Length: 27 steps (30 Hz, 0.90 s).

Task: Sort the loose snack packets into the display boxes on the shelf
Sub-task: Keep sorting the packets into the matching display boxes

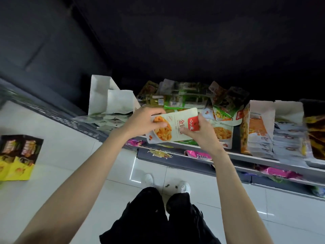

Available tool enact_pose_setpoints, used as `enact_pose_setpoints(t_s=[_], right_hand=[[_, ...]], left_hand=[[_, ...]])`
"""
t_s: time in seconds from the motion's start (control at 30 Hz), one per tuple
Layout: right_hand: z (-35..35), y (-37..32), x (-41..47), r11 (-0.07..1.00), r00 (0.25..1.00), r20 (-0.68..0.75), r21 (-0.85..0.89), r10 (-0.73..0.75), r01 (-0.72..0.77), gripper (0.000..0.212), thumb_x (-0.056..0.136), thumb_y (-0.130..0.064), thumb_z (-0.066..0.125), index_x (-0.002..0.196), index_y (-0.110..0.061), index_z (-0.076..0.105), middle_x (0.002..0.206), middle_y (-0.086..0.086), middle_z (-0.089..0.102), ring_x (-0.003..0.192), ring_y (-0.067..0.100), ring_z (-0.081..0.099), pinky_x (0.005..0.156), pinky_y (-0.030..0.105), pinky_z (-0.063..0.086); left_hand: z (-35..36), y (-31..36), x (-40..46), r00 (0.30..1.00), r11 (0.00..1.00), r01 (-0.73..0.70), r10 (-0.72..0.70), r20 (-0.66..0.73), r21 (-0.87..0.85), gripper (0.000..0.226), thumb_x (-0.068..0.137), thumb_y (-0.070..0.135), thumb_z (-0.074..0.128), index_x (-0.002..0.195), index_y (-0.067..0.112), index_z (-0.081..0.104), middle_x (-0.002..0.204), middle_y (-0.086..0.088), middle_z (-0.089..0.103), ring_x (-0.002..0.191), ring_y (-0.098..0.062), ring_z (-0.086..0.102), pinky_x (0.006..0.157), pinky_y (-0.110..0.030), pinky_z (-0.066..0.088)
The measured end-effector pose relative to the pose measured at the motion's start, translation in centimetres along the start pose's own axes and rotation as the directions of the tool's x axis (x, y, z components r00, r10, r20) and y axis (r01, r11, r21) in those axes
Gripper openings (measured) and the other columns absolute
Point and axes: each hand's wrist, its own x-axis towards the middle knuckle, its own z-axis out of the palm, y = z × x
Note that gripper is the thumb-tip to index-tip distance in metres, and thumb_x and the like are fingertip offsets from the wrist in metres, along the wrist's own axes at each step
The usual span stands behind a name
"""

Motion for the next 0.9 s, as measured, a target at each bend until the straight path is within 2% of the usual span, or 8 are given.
enact_pose_setpoints(t_s=[0.17,0.27,0.33,0.4,0.53,0.7,0.8,0.9], right_hand=[[2.2,-3.3,0.0,0.972,0.988,0.031,-0.175,-0.154,0.157,0.021,0.086,-0.029,0.067,0.105,-0.019,0.062,0.088,-0.017,0.065,0.082,0.002,0.063,0.068,0.014,0.050],[4.2,-5.1,0.6,0.938,0.970,-0.086,-0.288,-0.226,0.193,0.019,0.088,-0.030,0.066,0.096,-0.014,0.064,0.079,-0.005,0.067,0.070,0.011,0.060,0.057,0.018,0.045],[5.5,-6.1,1.3,0.914,0.954,-0.118,-0.339,-0.276,0.222,0.024,0.089,-0.030,0.064,0.097,-0.008,0.064,0.076,0.004,0.067,0.067,0.022,0.060,0.059,0.032,0.048],[6.9,-7.1,2.0,0.902,0.942,-0.125,-0.350,-0.312,0.253,0.024,0.090,-0.029,0.063,0.102,-0.008,0.063,0.080,0.004,0.069,0.068,0.022,0.062,0.062,0.039,0.052],[9.8,-8.9,4.2,0.847,0.855,-0.270,-0.438,-0.442,0.299,0.025,0.092,-0.028,0.061,0.103,-0.006,0.064,0.077,0.001,0.069,0.062,0.016,0.062,0.057,0.036,0.054],[14.9,-10.5,7.4,0.615,0.688,-0.246,-0.701,-0.683,0.361,0.006,0.088,-0.017,0.064,0.087,-0.012,0.068,0.057,-0.002,0.060,0.044,0.016,0.051,0.040,0.024,0.040],[17.9,-10.2,9.0,0.456,0.693,-0.110,-0.823,-0.712,0.338,0.016,0.077,-0.008,0.070,0.088,-0.019,0.071,0.062,-0.004,0.064,0.045,0.019,0.058,0.036,0.024,0.043],[20.1,-10.4,10.3,0.243,0.804,0.044,-0.942,-0.592,0.230,0.036,0.065,-0.002,0.077,0.091,-0.026,0.072,0.066,-0.005,0.065,0.048,0.020,0.061,0.037,0.020,0.041]], left_hand=[[-2.0,-3.0,-3.7,0.976,0.998,0.030,-0.040,-0.216,-0.049,0.021,0.082,0.036,0.070,0.100,0.027,0.066,0.096,0.017,0.068,0.087,0.000,0.064,0.069,-0.020,0.054],[-2.9,-6.4,-5.2,0.817,0.983,0.072,0.040,-0.576,0.171,0.023,0.081,0.032,0.071,0.102,0.021,0.067,0.093,0.008,0.070,0.082,-0.006,0.064,0.065,-0.025,0.053],[-3.5,-9.3,-5.8,0.721,0.970,0.142,0.036,-0.692,0.199,0.021,0.081,0.024,0.071,0.101,0.019,0.066,0.092,0.004,0.070,0.084,-0.011,0.064,0.065,-0.030,0.053],[-4.2,-12.0,-5.9,0.734,0.963,0.180,0.004,-0.679,0.200,0.022,0.080,0.020,0.073,0.101,0.016,0.067,0.092,0.002,0.070,0.086,-0.016,0.064,0.069,-0.037,0.055],[-6.1,-16.0,-5.4,0.899,0.937,0.133,0.023,-0.437,0.323,0.040,0.072,0.027,0.079,0.108,0.017,0.067,0.106,-0.002,0.068,0.103,-0.027,0.058,0.089,-0.039,0.046],[-6.2,-18.9,-4.0,0.965,0.867,0.067,0.071,-0.254,0.494,0.031,0.073,0.037,0.077,0.099,0.025,0.065,0.102,0.001,0.067,0.102,-0.024,0.058,0.088,-0.037,0.044],[-6.0,-20.1,-3.3,0.955,0.861,-0.034,0.178,-0.239,0.507,0.017,0.073,0.033,0.077,0.087,0.027,0.068,0.085,0.004,0.070,0.086,-0.021,0.063,0.079,-0.034,0.048],[-6.6,-21.1,-2.8,0.927,0.857,-0.126,0.281,-0.248,0.500,0.011,0.073,0.032,0.078,0.081,0.028,0.072,0.077,0.007,0.071,0.076,-0.017,0.066,0.074,-0.031,0.049]])
